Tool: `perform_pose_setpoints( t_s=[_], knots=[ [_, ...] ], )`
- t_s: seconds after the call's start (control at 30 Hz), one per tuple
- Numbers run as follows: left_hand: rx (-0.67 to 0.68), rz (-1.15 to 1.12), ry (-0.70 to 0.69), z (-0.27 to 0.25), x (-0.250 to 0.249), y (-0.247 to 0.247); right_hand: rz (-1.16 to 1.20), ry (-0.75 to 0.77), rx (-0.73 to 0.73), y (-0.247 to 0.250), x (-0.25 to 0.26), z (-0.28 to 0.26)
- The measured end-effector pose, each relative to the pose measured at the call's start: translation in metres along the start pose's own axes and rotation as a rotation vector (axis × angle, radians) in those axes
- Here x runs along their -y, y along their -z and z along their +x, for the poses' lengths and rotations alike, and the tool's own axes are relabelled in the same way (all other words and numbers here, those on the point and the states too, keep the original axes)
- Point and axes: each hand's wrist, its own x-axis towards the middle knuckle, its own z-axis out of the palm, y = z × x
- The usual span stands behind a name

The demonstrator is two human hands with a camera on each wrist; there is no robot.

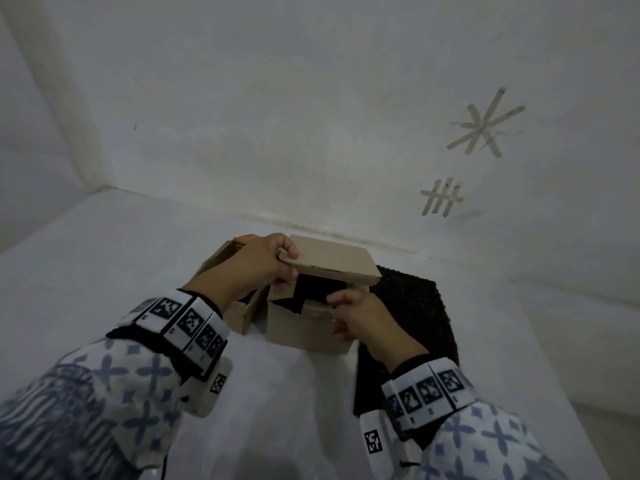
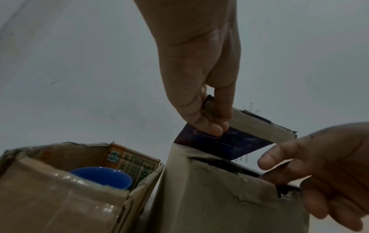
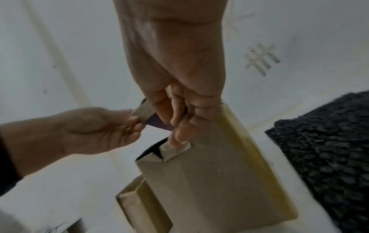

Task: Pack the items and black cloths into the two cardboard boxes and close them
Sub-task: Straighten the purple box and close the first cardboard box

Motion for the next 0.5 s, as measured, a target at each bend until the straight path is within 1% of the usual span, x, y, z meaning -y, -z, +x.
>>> perform_pose_setpoints(
  t_s=[0.07, 0.1, 0.17, 0.23, 0.33, 0.43, 0.5],
  knots=[
    [-0.015, 0.019, -0.004, -0.003, 0.005, -0.002, -0.312, 0.115, -0.013, -0.009, -0.004, 0.000],
    [0.002, -0.022, 0.014, -0.005, 0.009, -0.003, -0.432, 0.184, -0.044, -0.012, -0.006, 0.000],
    [0.047, -0.089, 0.045, -0.009, 0.018, -0.005, -0.539, 0.289, -0.113, -0.015, -0.009, -0.004],
    [0.035, 0.021, 0.042, -0.012, 0.028, -0.008, -0.601, 0.343, -0.113, -0.017, -0.011, -0.008],
    [-0.070, 0.283, 0.038, -0.016, 0.039, -0.012, -0.755, 0.423, -0.099, -0.021, -0.017, -0.014],
    [-0.119, 0.406, 0.042, -0.016, 0.043, -0.014, -0.916, 0.513, -0.106, -0.021, -0.023, -0.016],
    [-0.128, 0.446, 0.043, -0.017, 0.045, -0.015, -0.989, 0.576, -0.146, -0.022, -0.025, -0.019]
  ],
)
